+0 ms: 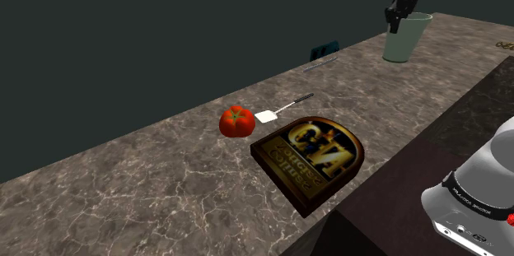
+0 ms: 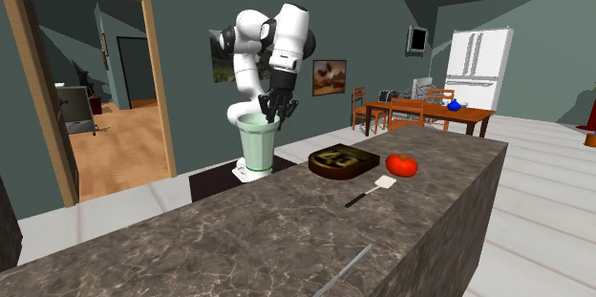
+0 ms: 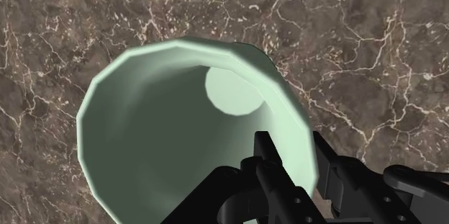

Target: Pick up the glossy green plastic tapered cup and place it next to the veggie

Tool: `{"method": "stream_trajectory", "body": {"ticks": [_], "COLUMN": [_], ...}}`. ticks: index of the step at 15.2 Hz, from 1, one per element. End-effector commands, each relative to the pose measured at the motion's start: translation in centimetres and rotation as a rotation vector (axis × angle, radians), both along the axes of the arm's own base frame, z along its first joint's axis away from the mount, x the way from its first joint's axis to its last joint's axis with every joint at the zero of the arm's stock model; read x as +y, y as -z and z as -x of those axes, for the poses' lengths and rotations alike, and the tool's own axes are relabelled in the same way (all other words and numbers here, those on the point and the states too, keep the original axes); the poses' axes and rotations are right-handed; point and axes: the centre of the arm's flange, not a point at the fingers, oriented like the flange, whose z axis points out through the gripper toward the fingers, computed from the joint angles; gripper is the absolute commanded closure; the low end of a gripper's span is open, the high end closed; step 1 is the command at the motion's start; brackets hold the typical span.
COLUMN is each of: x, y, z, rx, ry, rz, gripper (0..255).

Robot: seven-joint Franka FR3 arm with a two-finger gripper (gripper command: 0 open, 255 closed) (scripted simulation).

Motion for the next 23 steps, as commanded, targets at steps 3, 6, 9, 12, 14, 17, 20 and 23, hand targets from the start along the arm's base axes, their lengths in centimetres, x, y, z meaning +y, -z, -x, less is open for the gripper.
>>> {"method": "stream_trajectory", "body": {"ticks": [3, 6, 9, 12, 14, 17, 20, 23], "x": [0.0, 0.0, 0.0, 2.1, 4.1, 7.2, 10.3, 13.4], "y": [-2.2, -3.8, -5.4, -5.1, -4.7, -4.2, -3.6, -3.0], "z": [0.0, 0.0, 0.0, -1.6, -3.2, -5.6, -8.0, -10.5], "rx": [0.000, 0.000, 0.000, 0.000, 0.000, 0.000, 0.000, 0.000], "ry": [0.000, 0.000, 0.000, 0.000, 0.000, 0.000, 0.000, 0.000], "rz": [0.000, 0.000, 0.000, 0.000, 0.000, 0.000, 0.000, 0.000], "gripper": [255, 255, 255, 255, 255, 255, 255, 255]}}
